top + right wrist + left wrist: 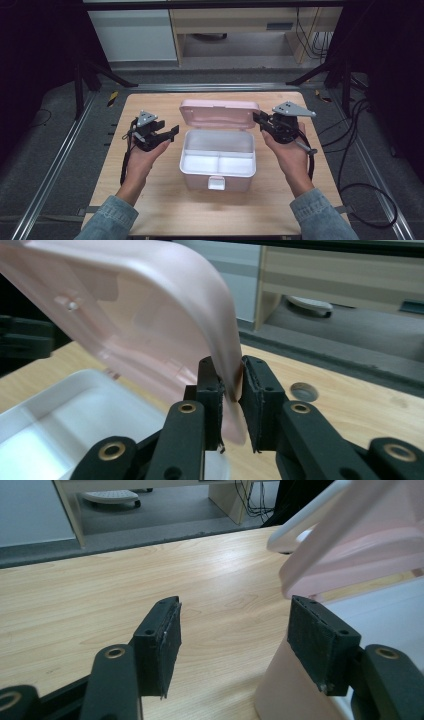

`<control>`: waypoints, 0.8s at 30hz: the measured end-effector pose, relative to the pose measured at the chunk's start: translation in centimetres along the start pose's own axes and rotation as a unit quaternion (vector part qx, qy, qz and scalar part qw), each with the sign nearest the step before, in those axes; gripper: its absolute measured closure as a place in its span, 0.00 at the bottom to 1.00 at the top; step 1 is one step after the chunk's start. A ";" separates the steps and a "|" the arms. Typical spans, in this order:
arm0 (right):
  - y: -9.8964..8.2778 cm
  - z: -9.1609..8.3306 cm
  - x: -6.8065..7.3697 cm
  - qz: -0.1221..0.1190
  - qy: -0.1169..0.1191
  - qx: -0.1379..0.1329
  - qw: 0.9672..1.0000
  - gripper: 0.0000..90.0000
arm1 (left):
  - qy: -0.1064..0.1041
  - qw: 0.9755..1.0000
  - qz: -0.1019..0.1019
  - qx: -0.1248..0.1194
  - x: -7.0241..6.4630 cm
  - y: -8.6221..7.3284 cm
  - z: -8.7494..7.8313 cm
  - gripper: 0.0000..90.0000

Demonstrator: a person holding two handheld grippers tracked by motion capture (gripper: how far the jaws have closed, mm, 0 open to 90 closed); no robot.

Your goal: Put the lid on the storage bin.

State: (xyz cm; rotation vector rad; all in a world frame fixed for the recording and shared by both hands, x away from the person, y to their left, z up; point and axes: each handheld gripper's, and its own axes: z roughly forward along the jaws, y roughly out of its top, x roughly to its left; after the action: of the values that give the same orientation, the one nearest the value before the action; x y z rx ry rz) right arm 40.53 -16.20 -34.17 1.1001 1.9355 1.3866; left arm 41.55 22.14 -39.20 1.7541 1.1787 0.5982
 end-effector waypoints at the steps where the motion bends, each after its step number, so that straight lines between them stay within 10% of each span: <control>1: -0.2 -0.2 0.0 0.003 0.005 -0.001 1.000 0.86 | 0.000 1.000 -0.001 0.000 0.1 -0.2 0.0 0.42; 24: -4.6 -1.8 -0.2 0.021 0.086 0.019 0.996 0.78 | -0.001 1.000 -0.016 0.003 1.2 -3.1 -0.8 0.40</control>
State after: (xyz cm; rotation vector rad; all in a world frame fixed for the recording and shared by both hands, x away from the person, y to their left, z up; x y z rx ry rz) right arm 37.81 -17.99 -37.92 1.0760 2.0777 1.5173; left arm 40.00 23.92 -41.61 1.7365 1.2061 0.5744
